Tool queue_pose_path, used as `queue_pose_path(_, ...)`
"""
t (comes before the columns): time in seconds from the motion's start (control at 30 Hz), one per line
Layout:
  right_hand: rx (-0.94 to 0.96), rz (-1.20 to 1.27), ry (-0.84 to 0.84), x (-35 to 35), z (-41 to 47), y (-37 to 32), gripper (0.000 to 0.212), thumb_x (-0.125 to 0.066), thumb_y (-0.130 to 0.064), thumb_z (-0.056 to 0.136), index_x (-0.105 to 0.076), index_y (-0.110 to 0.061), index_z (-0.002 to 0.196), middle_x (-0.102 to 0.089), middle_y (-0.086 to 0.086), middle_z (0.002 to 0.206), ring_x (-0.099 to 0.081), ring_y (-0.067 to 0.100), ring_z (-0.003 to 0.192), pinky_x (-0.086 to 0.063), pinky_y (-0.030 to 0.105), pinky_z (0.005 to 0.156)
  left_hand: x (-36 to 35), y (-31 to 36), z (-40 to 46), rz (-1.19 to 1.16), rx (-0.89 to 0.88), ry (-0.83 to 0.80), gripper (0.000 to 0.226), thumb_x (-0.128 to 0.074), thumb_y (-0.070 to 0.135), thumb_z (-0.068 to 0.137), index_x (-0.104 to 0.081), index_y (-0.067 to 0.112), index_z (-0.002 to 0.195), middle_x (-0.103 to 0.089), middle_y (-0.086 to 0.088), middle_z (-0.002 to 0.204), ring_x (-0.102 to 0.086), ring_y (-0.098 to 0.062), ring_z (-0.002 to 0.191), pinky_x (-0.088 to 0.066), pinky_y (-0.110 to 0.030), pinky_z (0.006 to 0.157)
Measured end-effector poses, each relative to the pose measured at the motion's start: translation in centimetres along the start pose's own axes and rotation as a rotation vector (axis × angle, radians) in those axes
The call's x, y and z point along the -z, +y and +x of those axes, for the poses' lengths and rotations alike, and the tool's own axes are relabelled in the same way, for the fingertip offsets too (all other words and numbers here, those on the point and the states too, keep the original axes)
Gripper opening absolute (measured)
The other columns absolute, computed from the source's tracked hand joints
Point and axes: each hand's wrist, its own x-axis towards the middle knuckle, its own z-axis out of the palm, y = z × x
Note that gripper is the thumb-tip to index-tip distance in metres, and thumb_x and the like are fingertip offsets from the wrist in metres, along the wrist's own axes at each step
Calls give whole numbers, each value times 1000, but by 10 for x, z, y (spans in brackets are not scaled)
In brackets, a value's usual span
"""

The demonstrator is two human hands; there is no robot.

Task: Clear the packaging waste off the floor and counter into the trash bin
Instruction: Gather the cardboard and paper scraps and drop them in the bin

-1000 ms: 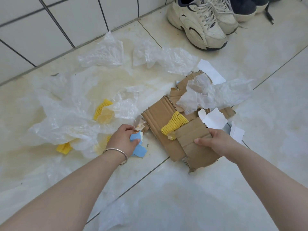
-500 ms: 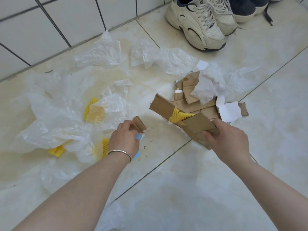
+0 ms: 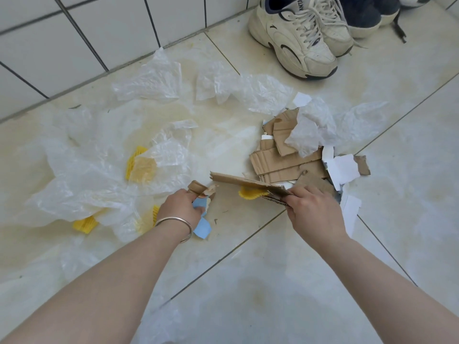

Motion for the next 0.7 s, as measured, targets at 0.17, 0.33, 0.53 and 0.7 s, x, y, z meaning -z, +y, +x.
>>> queue_pose_path(0.17, -229, 212, -234, 29, 3, 4, 16, -54, -21, 85, -66, -13, 81, -66, 2, 85, -59, 27, 76, -33, 26, 48, 11, -2, -3, -185, 68, 80, 23, -58, 27, 85, -68, 13, 100, -60, -9, 108, -59, -31, 100, -47, -33, 81)
queue_pose_path(0.33, -506, 694, -358, 58, 4, 7, 23, -62, -23, 83, -63, -3, 73, -51, 2, 58, -56, 25, 64, -46, 31, 55, 21, 6, -5, -279, 87, 142, 22, -59, 27, 85, -68, 11, 97, -61, -11, 107, -58, -29, 93, -46, -32, 78)
queue_pose_path(0.53, -403, 468, -154, 72, 4, 5, 43, -58, -26, 85, -36, -16, 49, -41, 0, 53, -46, 26, 64, -28, 30, 49, 29, 16, -7, -376, 121, 264, 27, -53, 24, 89, -63, 4, 104, -57, -16, 113, -57, -35, 103, -45, -36, 82)
queue_pose_path(0.7, -361, 429, -88, 68, 0, -3, 36, -55, -24, 86, -44, -10, 55, -41, -2, 59, -51, 28, 67, -32, 32, 52, 25, 23, -11, -455, 154, 293, 34, -50, 24, 92, -53, 1, 117, -54, -19, 120, -53, -36, 112, -43, -39, 89)
